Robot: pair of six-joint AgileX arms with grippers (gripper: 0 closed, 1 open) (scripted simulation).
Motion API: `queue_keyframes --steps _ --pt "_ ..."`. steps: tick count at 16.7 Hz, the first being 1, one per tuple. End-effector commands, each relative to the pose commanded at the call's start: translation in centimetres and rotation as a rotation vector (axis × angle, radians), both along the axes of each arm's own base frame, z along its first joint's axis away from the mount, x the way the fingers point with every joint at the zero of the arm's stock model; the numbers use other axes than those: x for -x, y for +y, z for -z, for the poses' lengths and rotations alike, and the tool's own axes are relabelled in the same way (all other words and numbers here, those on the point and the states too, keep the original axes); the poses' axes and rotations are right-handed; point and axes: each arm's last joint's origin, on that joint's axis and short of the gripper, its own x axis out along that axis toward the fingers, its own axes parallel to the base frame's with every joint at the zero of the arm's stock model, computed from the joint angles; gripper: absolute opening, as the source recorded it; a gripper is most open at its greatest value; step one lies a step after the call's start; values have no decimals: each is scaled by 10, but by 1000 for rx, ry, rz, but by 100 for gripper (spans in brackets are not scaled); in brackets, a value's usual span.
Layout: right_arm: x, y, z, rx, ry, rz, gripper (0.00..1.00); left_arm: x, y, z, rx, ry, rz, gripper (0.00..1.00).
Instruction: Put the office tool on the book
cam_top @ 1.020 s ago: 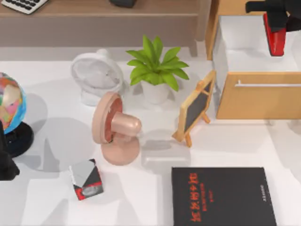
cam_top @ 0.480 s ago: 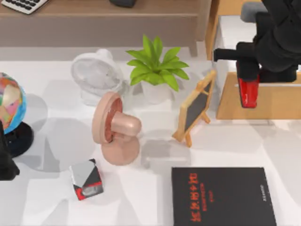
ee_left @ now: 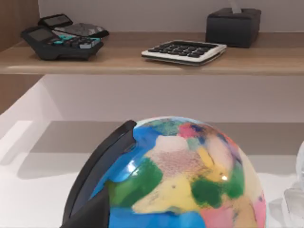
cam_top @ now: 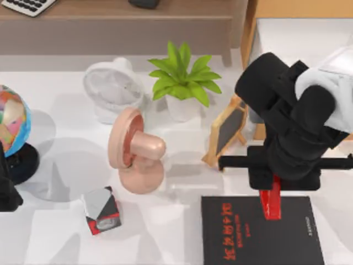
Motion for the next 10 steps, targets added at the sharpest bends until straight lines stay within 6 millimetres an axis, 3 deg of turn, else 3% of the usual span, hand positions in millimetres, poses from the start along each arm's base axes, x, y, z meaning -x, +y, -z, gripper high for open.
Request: queue_keyframes --steps 4,10 --pt "23 9 17 27 40 -7 0 0 0 0 0 0 0 100" --pt "24 9 19 30 47 -3 0 0 0 0 0 0 0 100"
